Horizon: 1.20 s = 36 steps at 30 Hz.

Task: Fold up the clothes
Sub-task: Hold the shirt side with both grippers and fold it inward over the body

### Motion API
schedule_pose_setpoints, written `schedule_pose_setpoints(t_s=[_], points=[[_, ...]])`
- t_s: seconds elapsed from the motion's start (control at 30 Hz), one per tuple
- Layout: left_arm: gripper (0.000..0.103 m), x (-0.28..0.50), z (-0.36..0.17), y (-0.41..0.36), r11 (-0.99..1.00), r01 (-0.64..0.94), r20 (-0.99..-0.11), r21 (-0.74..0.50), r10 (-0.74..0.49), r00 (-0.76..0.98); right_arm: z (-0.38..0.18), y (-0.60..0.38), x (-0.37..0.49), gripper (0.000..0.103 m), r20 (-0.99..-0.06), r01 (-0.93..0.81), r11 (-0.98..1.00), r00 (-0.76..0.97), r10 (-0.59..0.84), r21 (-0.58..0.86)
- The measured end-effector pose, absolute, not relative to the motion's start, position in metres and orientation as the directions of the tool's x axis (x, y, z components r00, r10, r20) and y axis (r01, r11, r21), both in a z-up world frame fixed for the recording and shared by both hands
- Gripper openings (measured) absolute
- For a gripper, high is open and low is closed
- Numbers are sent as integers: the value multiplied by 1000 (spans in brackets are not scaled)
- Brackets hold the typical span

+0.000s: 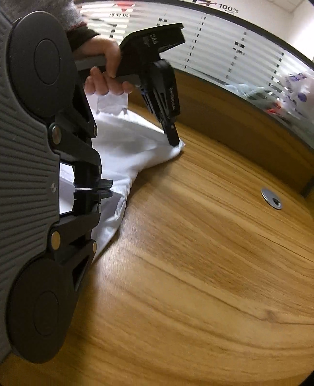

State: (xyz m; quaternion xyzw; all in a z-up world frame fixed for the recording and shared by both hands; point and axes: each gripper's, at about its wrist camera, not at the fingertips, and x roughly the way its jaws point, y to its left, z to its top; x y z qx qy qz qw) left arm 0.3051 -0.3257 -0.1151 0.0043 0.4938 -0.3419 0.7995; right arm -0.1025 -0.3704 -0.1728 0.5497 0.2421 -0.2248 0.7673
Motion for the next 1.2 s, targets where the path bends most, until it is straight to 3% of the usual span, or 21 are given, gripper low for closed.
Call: schedule_pose_setpoints(t_s=[0.3,0.47,0.53,0.6,0.7,0.8,0.9,1.0,1.03,1.07,1.2], points=[[2,314,-115,-326,779,537,-794,-323,-532,294,-181,-369,-112,2,-649,634,311,758,-69,708],[4,316,-115,-320,752,535,-793,-386,-567,224,-177,-376,-117,21,-615,606,260,787,-54,752],[9,313,-115,-322,744,535,-791,-400,-575,208,-181,-382,-120,22,-595,591,193,802,-42,783],[24,310,-116,-324,740,531,-791,-413,-580,193,-190,-389,-120,22,-581,580,106,813,-23,808],[25,307,-119,-329,748,531,-804,-397,-563,192,-208,-394,-122,22,-538,535,-104,843,2,838],[22,305,-120,-332,755,527,-808,-391,-556,197,-225,-395,-128,22,-496,469,-324,868,-2,822],[5,303,-121,-330,753,526,-801,-396,-563,203,-238,-391,-135,22,-483,408,-492,875,-28,769],[4,299,-117,-325,748,538,-788,-389,-572,226,-248,-388,-135,22,-460,346,-599,887,-41,722],[4,297,-116,-323,749,540,-785,-385,-573,235,-250,-387,-135,19,-454,329,-626,890,-45,707],[3,296,-114,-322,752,538,-783,-380,-572,246,-252,-385,-136,8,-455,320,-644,889,-50,695],[3,292,-110,-323,770,536,-781,-346,-553,289,-249,-372,-142,4,-452,263,-688,886,-105,676]])
